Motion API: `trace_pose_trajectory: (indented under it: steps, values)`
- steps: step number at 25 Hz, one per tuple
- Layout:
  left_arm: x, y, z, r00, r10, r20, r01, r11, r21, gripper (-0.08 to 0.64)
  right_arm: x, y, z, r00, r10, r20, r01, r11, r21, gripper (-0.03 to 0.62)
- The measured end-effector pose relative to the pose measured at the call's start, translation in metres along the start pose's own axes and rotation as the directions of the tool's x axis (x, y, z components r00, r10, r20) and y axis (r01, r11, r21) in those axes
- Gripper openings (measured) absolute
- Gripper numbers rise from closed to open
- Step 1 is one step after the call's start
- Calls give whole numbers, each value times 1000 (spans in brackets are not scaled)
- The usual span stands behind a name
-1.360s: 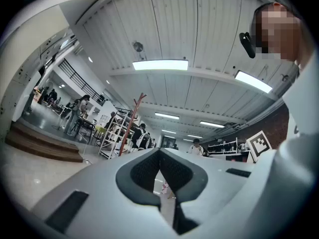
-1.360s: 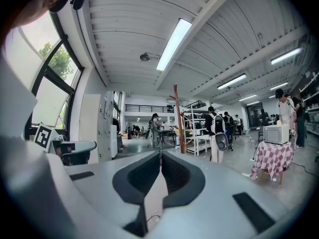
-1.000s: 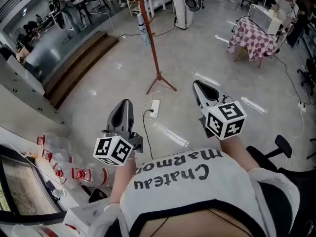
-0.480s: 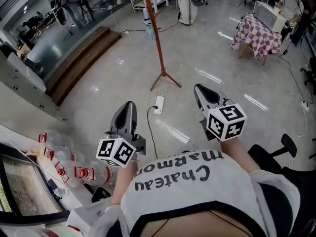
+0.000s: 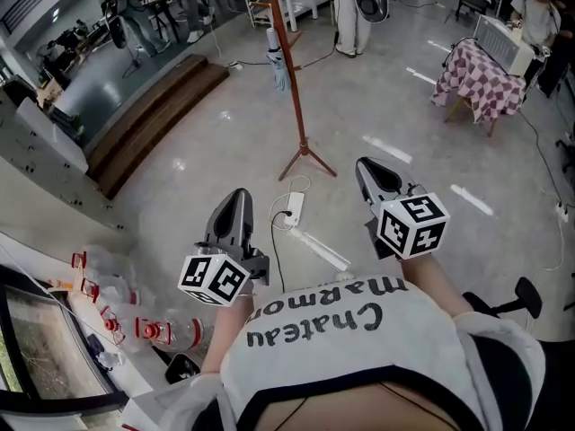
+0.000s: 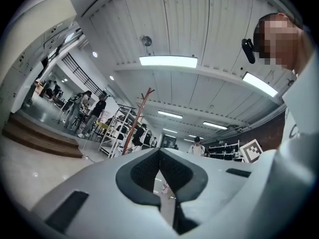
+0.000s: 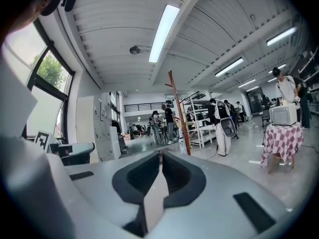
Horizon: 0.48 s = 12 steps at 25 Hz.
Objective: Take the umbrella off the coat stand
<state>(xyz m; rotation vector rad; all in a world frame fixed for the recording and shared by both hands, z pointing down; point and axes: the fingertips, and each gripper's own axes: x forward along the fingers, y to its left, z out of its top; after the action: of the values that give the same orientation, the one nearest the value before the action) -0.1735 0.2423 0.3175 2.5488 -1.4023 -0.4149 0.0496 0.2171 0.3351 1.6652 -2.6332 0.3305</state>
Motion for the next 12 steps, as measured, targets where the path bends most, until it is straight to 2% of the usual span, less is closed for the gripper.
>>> trace_pose_trajectory:
  steps: [4, 12]
  values:
    - [50, 1, 6, 1000, -19, 24, 19, 1000, 8, 21, 37, -32, 23, 1000, 20, 16, -20, 1000, 0, 35]
    - [131, 17, 12, 998, 18, 65, -19, 1000, 13, 21, 100, -92, 57, 997, 64, 37, -64, 998, -12, 35]
